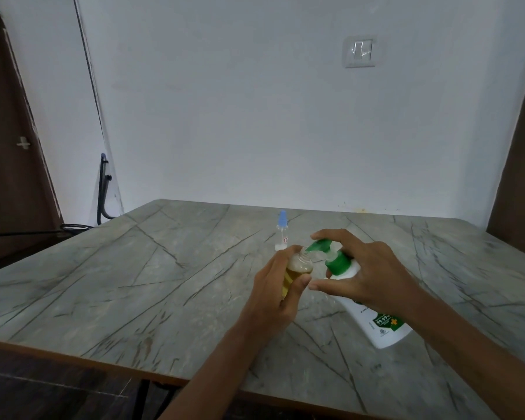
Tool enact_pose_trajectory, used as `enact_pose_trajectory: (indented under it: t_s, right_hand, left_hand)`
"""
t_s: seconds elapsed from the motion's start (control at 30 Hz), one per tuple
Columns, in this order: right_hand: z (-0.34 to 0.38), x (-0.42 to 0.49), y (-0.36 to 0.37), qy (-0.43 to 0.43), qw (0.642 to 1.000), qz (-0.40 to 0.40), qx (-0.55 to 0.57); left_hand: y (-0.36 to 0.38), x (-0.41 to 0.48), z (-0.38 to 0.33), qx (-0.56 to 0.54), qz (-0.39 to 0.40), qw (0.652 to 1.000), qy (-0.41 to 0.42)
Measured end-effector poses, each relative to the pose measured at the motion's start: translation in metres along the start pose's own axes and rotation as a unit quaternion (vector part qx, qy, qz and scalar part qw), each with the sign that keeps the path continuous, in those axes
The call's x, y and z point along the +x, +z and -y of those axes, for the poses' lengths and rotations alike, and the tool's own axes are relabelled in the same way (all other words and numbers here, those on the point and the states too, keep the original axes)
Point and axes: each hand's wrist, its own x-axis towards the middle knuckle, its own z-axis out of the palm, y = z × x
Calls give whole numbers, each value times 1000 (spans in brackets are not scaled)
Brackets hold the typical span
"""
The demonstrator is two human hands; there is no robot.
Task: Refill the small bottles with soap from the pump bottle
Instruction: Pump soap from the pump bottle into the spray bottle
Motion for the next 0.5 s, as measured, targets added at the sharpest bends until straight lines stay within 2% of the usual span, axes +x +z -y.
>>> enact_pose_trajectory:
  t_s: [0.5]
  right_hand:
    - [2, 3, 0, -3, 999, -14, 29]
  left_hand:
    - [0, -2, 2, 15, -4, 1000, -8]
